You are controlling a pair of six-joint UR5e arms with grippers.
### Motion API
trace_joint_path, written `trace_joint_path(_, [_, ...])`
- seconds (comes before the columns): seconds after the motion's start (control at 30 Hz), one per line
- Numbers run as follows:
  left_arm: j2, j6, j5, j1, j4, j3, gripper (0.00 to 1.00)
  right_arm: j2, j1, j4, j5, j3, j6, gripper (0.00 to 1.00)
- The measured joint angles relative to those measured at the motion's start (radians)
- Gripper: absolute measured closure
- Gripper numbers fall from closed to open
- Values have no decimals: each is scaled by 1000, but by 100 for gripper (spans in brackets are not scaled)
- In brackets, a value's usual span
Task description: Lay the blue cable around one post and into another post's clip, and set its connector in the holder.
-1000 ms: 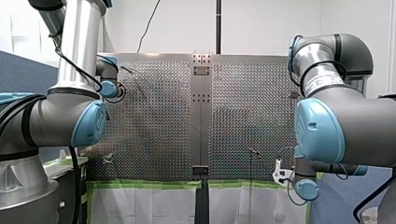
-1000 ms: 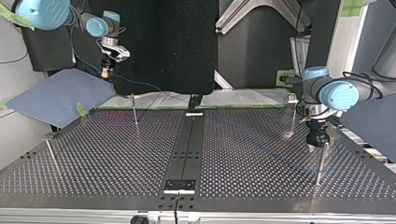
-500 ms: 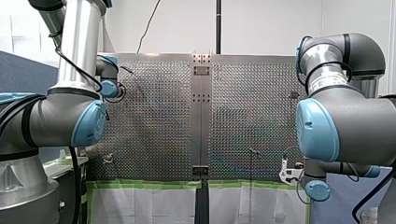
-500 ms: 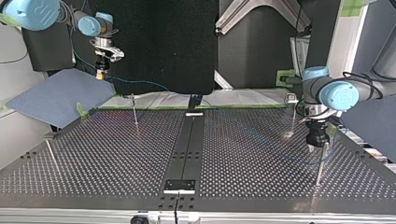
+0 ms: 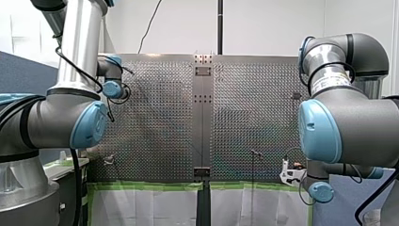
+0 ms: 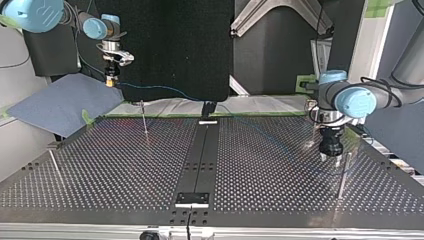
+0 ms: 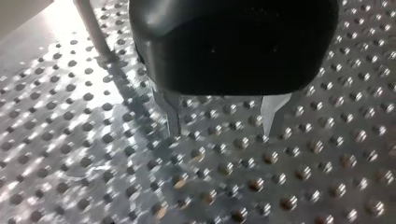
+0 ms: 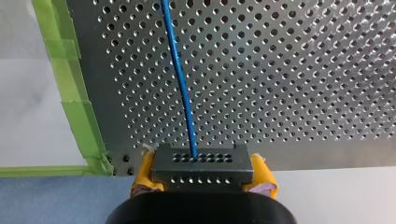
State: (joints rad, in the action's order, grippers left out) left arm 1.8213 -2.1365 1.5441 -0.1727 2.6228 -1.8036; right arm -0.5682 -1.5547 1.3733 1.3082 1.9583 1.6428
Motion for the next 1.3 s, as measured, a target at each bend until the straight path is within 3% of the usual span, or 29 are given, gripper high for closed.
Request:
trace_joint_path(0.13, [-1,3,0,17,32,0,9,0,-1,-6,-1,-1,0,100])
trace_joint_path(0.3, [-11,23,8,32,71,-1,9,0,-2,-8,-2,-2,0,100])
trace_joint_path(0.77, [-115,34,14,38,182,-56,9,0,-3,-14,-4,-2,0,100])
trace_joint_path(1.0, [-169,78,27,40,236,-102,9,0,-3,-20,-13,-2,-2,100])
trace_joint_path(1.3, [-236,145,89,50,304,-109,9,0,-5,-35,-20,-8,-2,100])
